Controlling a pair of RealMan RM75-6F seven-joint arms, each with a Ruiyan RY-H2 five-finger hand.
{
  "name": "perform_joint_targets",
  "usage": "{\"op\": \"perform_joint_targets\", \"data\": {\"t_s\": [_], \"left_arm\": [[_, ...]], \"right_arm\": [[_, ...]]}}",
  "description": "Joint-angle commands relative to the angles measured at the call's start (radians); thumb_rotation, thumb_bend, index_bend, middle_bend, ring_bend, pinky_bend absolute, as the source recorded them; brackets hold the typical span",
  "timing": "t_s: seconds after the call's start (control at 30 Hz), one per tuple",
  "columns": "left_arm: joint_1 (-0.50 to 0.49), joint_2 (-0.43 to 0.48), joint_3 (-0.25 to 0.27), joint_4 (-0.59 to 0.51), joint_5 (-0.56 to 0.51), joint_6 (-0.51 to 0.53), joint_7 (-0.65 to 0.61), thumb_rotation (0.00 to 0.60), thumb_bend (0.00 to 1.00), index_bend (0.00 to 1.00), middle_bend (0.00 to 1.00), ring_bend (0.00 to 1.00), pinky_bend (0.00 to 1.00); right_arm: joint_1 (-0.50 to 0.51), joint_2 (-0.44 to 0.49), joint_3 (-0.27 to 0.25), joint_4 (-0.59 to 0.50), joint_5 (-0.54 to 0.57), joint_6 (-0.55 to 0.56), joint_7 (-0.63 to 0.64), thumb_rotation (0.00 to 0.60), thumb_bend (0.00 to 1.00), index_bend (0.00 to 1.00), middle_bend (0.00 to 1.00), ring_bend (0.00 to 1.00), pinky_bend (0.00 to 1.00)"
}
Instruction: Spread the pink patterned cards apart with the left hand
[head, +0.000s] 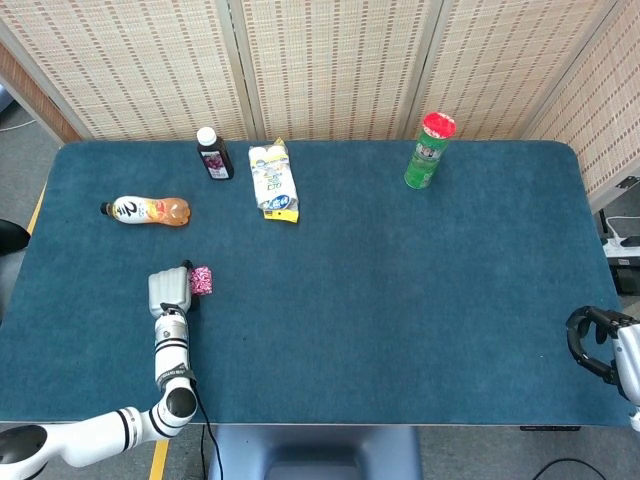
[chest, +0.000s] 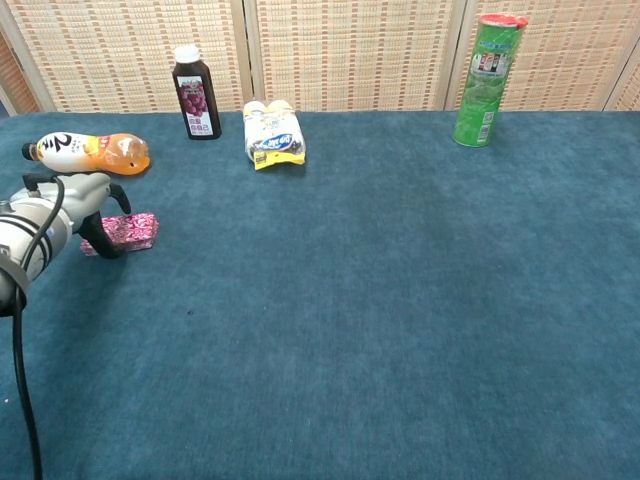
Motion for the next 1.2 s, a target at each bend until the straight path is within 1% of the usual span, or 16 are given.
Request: {"op": "perform_joint_targets", "data": {"t_s": [0.03,0.27,0.47,0.53,0.83,0.93,1.2], "left_arm": [[-0.010,0.012,-0.007,-0.008,-0.027,-0.009,0.022,0.600,0.35,0.26,1.00,1.00,1.00],[-0.032,0.028,-0.012,-0.014,-0.076,-0.021,0.051,0.600,0.35,0.25,1.00,1.00,1.00],[-0.040,0.033,-0.004,-0.021,-0.086,-0.019,0.047,0.600,0.35,0.25,1.00,1.00,1.00],[-0.041,0.034,0.001,-0.023,-0.080,-0.013,0.041,0.600,0.35,0.27,1.00,1.00,1.00],[-0.039,0.036,0.018,-0.030,-0.051,0.006,0.003,0.600,0.35,0.44,1.00,1.00,1.00],[-0.037,0.037,0.023,-0.032,-0.044,0.013,-0.005,0.600,0.35,0.45,1.00,1.00,1.00],[-0.027,0.050,0.034,-0.056,-0.026,0.028,-0.026,0.600,0.35,0.44,1.00,1.00,1.00]], "right_arm": [[0.001,0.000,0.000,-0.001,-0.001,-0.001,0.000,0.600,0.53,0.75,0.65,0.69,0.99],[0.001,-0.001,-0.001,-0.001,-0.002,-0.001,-0.002,0.600,0.53,0.75,0.65,0.69,0.99],[0.001,-0.002,0.000,0.001,-0.002,0.000,0.001,0.600,0.53,0.75,0.65,0.69,0.99],[0.001,-0.003,0.000,0.002,-0.004,0.002,0.000,0.600,0.53,0.75,0.65,0.69,0.99],[0.001,-0.004,0.001,0.003,-0.004,0.004,0.001,0.600,0.53,0.75,0.65,0.70,0.99],[0.001,-0.004,0.001,0.004,-0.003,0.003,0.001,0.600,0.53,0.75,0.65,0.70,0.99],[0.003,-0.003,-0.001,0.003,-0.006,0.000,0.002,0.600,0.53,0.75,0.65,0.69,0.99]]}}
